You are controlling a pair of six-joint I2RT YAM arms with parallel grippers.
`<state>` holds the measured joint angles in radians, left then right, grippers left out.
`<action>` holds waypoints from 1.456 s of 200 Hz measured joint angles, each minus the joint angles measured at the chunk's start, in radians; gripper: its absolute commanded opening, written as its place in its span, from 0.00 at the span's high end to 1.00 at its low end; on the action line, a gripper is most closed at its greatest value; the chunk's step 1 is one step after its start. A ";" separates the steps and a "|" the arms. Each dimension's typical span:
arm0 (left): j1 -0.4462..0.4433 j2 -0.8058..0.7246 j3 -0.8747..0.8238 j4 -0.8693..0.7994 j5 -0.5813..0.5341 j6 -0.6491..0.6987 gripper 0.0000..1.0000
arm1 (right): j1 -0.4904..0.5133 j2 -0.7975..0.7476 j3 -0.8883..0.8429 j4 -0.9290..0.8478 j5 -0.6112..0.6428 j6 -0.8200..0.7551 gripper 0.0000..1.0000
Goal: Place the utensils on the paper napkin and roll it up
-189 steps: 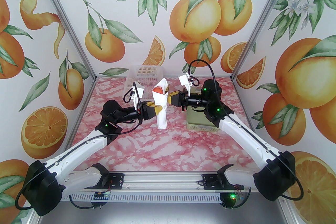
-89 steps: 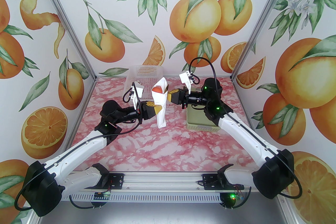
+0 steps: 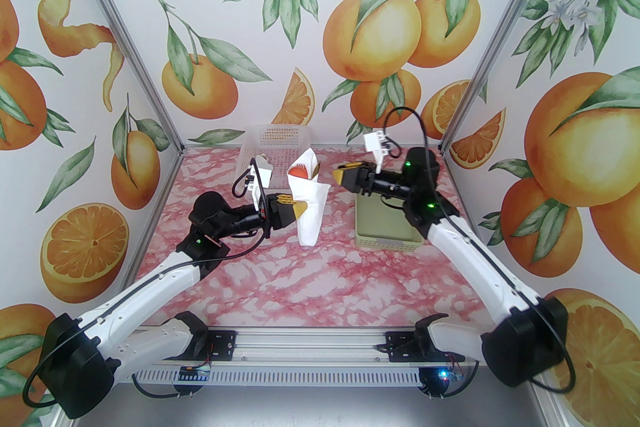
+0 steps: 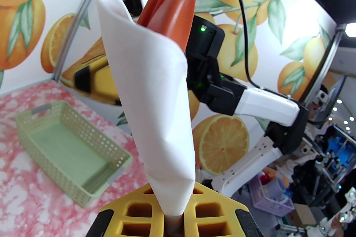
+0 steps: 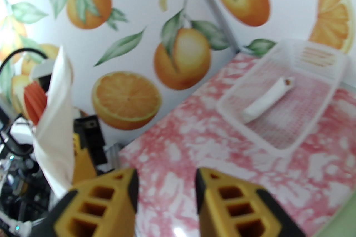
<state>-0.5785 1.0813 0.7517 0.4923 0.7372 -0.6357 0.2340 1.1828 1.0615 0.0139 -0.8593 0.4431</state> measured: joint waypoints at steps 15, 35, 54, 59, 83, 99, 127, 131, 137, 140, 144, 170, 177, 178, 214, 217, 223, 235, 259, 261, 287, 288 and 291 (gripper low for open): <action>0.000 0.000 0.000 -0.017 -0.010 0.010 1.00 | -0.001 -0.007 -0.001 -0.006 0.002 -0.004 0.57; 0.000 0.000 0.000 -0.027 -0.030 0.018 1.00 | -0.014 -0.061 -0.049 -0.032 0.003 0.002 0.58; 0.000 0.000 0.000 -0.039 -0.047 0.026 1.00 | -0.010 -0.149 -0.110 -0.046 -0.001 0.031 0.57; 0.000 0.000 0.000 -0.043 -0.051 0.029 1.00 | 0.000 -0.169 -0.118 -0.043 -0.005 0.044 0.56; 0.000 0.000 0.000 -0.055 -0.064 0.037 1.00 | 0.089 -0.224 -0.131 -0.005 -0.021 0.091 0.53; 0.000 0.000 0.000 -0.056 -0.068 0.039 1.00 | 0.157 -0.225 -0.132 0.019 -0.023 0.109 0.51; 0.000 0.000 0.000 -0.056 -0.076 0.040 1.00 | 0.234 -0.186 -0.133 0.043 -0.011 0.120 0.51; 0.000 0.000 0.000 -0.056 -0.076 0.040 1.00 | 0.241 -0.178 -0.133 0.045 -0.009 0.121 0.51; 0.000 0.000 0.000 -0.056 -0.077 0.040 1.00 | 0.253 -0.164 -0.133 0.046 -0.004 0.121 0.51; 0.000 0.000 0.000 -0.056 -0.077 0.039 1.00 | 0.258 -0.158 -0.133 0.046 -0.003 0.121 0.51; 0.000 0.000 0.000 -0.057 -0.077 0.040 1.00 | 0.265 -0.148 -0.133 0.047 0.001 0.121 0.51; 0.000 0.000 0.000 -0.057 -0.080 0.040 1.00 | 0.297 -0.105 -0.133 0.046 0.023 0.117 0.51; 0.000 0.000 0.000 -0.056 -0.080 0.040 1.00 | 0.303 -0.099 -0.133 0.046 0.026 0.116 0.51; 0.000 0.000 0.000 -0.057 -0.080 0.039 1.00 | 0.303 -0.098 -0.133 0.046 0.028 0.115 0.51; 0.000 0.000 0.000 -0.056 -0.080 0.039 1.00 | 0.310 -0.078 -0.133 0.042 0.055 0.089 0.49; 0.000 0.000 0.000 -0.056 -0.080 0.039 1.00 | 0.310 -0.076 -0.133 0.042 0.056 0.086 0.49; 0.000 0.000 0.000 -0.056 -0.079 0.039 1.00 | 0.310 -0.071 -0.132 0.042 0.060 0.082 0.49; 0.000 0.000 0.000 -0.055 -0.078 0.035 1.00 | 0.310 -0.061 -0.132 0.042 0.065 0.074 0.49; 0.000 0.000 0.000 -0.054 -0.072 0.032 1.00 | 0.310 -0.040 -0.132 0.042 0.067 0.061 0.48; 0.000 0.000 0.000 -0.054 -0.072 0.032 1.00 | 0.310 -0.038 -0.132 0.042 0.066 0.060 0.48; 0.000 0.000 0.000 -0.050 -0.064 0.026 1.00 | 0.310 -0.031 -0.132 0.055 0.059 0.053 0.48; 0.000 0.000 0.000 -0.050 -0.063 0.024 1.00 | 0.310 -0.031 -0.132 0.056 0.058 0.053 0.48; 0.000 0.000 0.000 -0.048 -0.062 0.024 1.00 | 0.310 -0.031 -0.132 0.060 0.056 0.053 0.48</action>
<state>-0.5785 1.0813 0.7517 0.4442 0.6750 -0.6121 0.5438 1.1522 0.9291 0.0738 -0.8036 0.4965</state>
